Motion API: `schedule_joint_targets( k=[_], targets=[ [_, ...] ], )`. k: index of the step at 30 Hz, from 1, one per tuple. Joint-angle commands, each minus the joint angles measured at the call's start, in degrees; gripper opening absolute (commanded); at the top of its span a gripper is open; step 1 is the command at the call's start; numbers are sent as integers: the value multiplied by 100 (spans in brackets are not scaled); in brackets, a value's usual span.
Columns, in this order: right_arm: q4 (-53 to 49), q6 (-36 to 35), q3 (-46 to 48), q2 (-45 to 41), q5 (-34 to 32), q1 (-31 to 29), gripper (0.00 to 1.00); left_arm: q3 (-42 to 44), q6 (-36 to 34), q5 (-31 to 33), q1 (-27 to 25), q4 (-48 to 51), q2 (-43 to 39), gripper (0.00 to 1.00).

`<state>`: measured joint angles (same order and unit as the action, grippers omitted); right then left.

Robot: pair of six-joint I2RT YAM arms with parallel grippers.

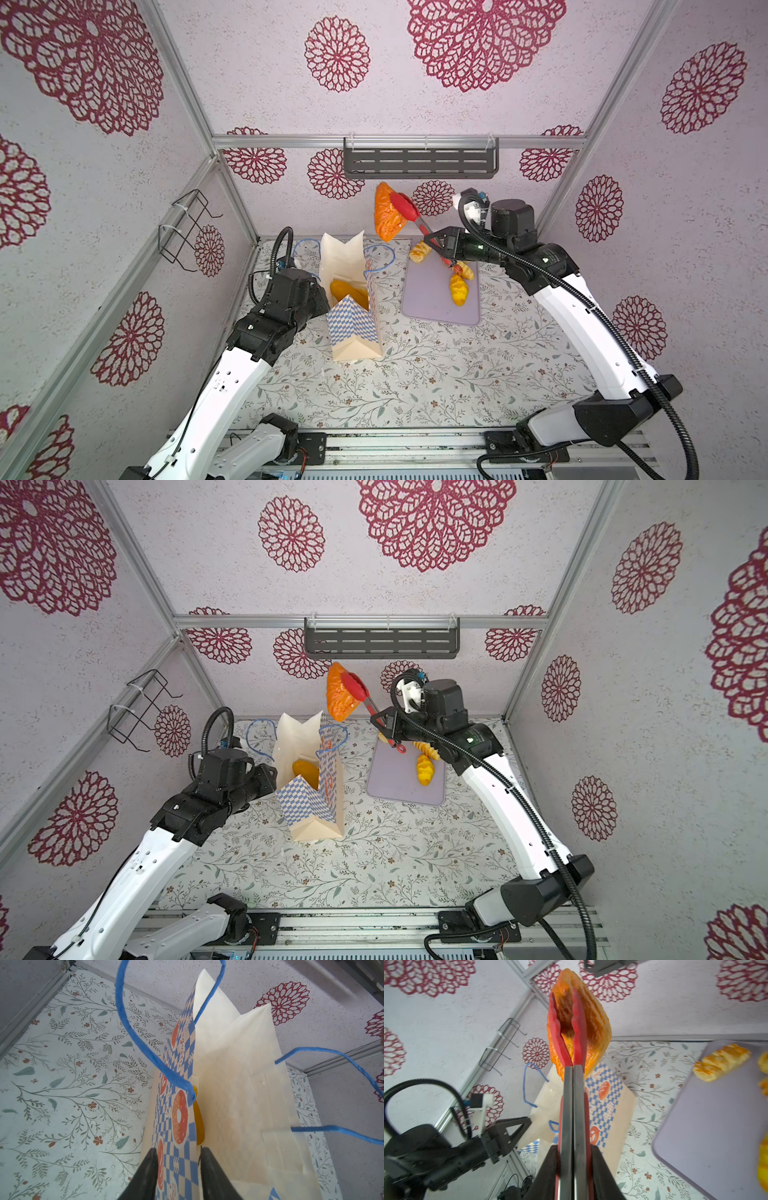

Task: Place the fake bread into the paper bag
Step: 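Lift the croissant in the tongs and carry it over the bag mouth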

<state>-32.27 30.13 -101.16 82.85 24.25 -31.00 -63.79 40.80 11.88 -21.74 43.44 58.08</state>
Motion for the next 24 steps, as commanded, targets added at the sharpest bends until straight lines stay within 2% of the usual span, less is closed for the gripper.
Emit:
schedule_joint_targets(
  k=[1,6,10,24],
  targets=[
    [485,16,-382,-4,-32,-320,14,-28,46,-64,45,-178,42,29],
    [484,-2,-448,194,-128,-702,14,-11,58,-94,38,-210,67,21],
    [301,-126,-446,347,-364,-960,14,-11,63,-91,42,-208,44,18],
    [-802,-655,-728,824,-907,-1506,14,-11,76,-84,42,-206,44,18]
  ],
)
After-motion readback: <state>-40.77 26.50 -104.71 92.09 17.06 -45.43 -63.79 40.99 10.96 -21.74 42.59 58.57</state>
